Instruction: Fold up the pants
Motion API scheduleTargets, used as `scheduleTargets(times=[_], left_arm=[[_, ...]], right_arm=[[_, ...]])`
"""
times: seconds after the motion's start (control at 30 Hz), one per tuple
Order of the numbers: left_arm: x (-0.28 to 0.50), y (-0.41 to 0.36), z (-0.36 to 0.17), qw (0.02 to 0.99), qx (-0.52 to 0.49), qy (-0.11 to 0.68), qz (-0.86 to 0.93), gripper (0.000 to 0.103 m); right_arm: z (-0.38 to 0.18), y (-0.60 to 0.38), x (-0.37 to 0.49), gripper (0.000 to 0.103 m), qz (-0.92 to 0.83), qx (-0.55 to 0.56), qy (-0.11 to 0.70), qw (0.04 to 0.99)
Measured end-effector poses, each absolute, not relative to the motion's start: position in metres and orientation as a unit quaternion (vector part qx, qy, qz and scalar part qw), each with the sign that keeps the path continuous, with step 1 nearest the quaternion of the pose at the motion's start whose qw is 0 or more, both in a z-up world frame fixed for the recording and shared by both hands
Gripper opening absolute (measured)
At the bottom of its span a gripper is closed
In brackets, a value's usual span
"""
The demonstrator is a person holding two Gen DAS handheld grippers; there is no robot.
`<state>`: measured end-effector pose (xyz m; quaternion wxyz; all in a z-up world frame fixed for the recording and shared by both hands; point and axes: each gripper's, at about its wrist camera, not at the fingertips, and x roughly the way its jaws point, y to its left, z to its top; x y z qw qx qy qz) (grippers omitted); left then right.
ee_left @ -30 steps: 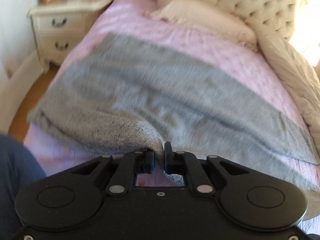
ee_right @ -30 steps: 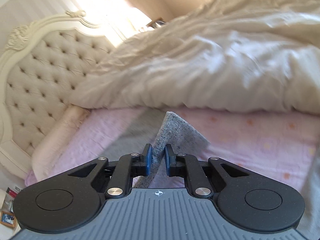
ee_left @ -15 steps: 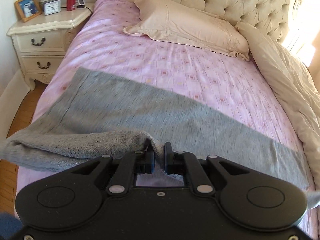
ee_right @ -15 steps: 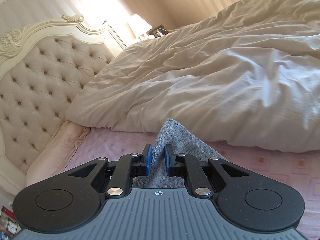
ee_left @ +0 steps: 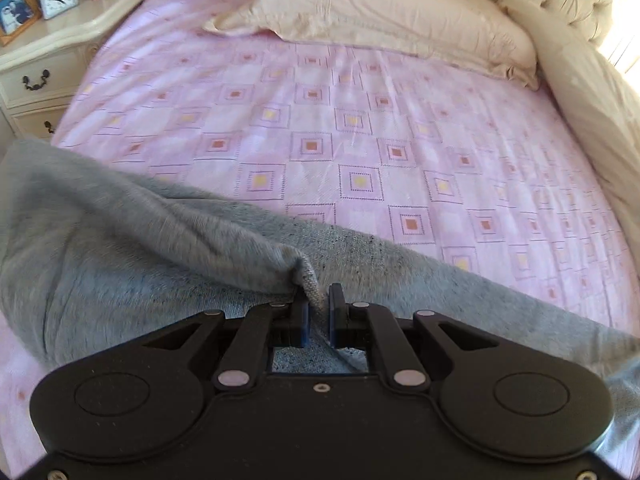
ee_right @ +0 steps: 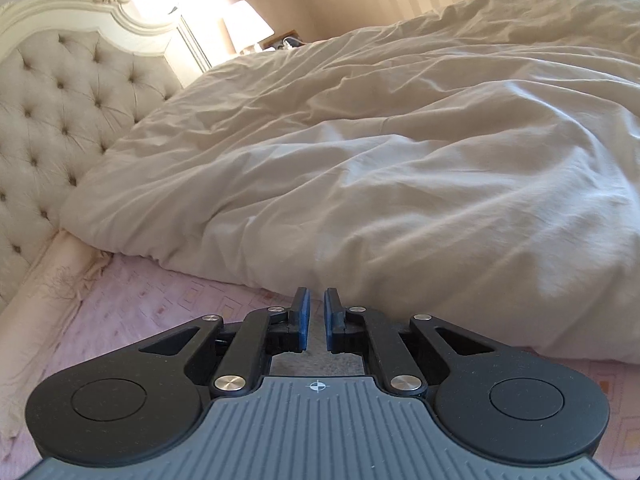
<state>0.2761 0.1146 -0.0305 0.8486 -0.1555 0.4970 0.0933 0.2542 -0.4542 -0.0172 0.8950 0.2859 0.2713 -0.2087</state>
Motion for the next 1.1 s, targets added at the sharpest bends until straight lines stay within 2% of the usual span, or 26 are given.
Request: scheduleTargets(times=[0.2,0.3,0.37,0.4,0.47,0.8,0.87,0.93,1.07,1.1], left_arm=[[0.295,0.112,-0.053,0.837,-0.146,0.517,0.105,0.011],[0.291,0.109,-0.054,0.84,-0.138,0.514,0.105,0.011],[0.289,0.108,-0.053,0.843,-0.133,0.512,0.103,0.011],[0.287,0.108,-0.052,0.844,-0.132,0.51,0.103,0.011],[0.285,0.109,-0.051,0.846,-0.133,0.506,0.102,0.011],[0.289,0.106,-0.053,0.85,-0.118,0.504,0.101,0.011],[0.289,0.106,-0.054,0.851,-0.115,0.502,0.1,0.011],[0.288,0.105,-0.055,0.851,-0.113,0.502,0.101,0.011],[0.288,0.106,-0.054,0.852,-0.114,0.501,0.098,0.011],[0.288,0.107,-0.054,0.853,-0.115,0.5,0.096,0.011]], right_arm=[[-0.03,-0.45,0.256,0.011,-0.173,0.249,0.326,0.896],[-0.039,-0.456,0.242,0.018,-0.191,0.238,0.333,0.892],[-0.044,-0.464,0.23,0.02,-0.195,0.266,0.322,0.887],[-0.047,-0.468,0.226,0.025,-0.197,0.282,0.321,0.883],[-0.054,-0.471,0.22,0.029,-0.197,0.3,0.322,0.876],[-0.076,-0.464,0.231,0.033,-0.186,0.329,0.325,0.867],[-0.072,-0.457,0.237,0.03,-0.191,0.311,0.333,0.87],[-0.062,-0.447,0.239,0.001,-0.188,0.272,0.333,0.883],[-0.024,-0.428,0.218,0.0,-0.202,0.187,0.288,0.917],[-0.016,-0.426,0.212,0.003,-0.208,0.167,0.278,0.923]])
